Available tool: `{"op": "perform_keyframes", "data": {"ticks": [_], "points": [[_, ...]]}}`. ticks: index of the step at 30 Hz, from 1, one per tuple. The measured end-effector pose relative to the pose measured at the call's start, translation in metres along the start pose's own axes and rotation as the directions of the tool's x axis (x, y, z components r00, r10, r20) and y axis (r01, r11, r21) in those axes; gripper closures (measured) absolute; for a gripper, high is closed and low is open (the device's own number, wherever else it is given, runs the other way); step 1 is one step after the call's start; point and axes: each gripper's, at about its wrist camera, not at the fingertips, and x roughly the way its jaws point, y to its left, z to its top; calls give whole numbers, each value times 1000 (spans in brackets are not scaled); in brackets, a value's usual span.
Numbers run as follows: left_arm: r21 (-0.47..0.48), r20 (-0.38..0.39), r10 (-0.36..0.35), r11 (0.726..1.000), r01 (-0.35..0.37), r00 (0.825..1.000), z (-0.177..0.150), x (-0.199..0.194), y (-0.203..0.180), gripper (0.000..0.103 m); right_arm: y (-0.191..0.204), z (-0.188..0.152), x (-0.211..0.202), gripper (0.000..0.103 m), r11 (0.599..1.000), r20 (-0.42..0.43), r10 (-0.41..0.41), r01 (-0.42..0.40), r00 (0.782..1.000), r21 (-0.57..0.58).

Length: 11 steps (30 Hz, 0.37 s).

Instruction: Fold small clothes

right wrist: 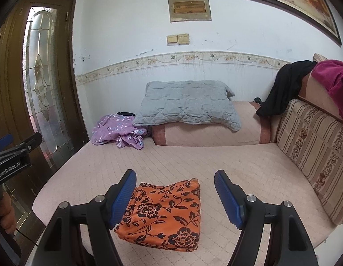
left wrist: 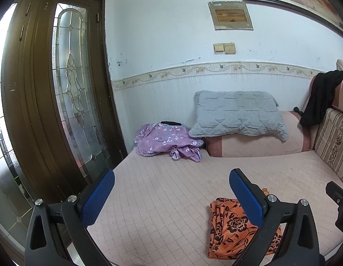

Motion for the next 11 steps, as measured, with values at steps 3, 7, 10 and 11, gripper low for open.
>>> {"op": "perform_keyframes", "data": {"ticks": [3, 7, 10, 11], "points": [[0, -13, -4, 1000, 4, 1000, 1, 9, -3, 0, -4, 1, 9, 27, 1000, -12, -4, 4, 1000, 1], [4, -27, -5, 1000, 5, 1000, 0, 22, -8, 0, -9, 1, 25, 27, 1000, -30, -4, 4, 1000, 7], [-16, -58, -35, 999, 35, 998, -2, 43, -11, 0, -22, 0, 46, 27, 1000, -51, 4, -3, 999, 21], [-37, -77, -53, 998, 51, 996, -4, 56, -11, 0, -29, -1, 55, 27, 999, -61, 7, -5, 998, 34]]}}
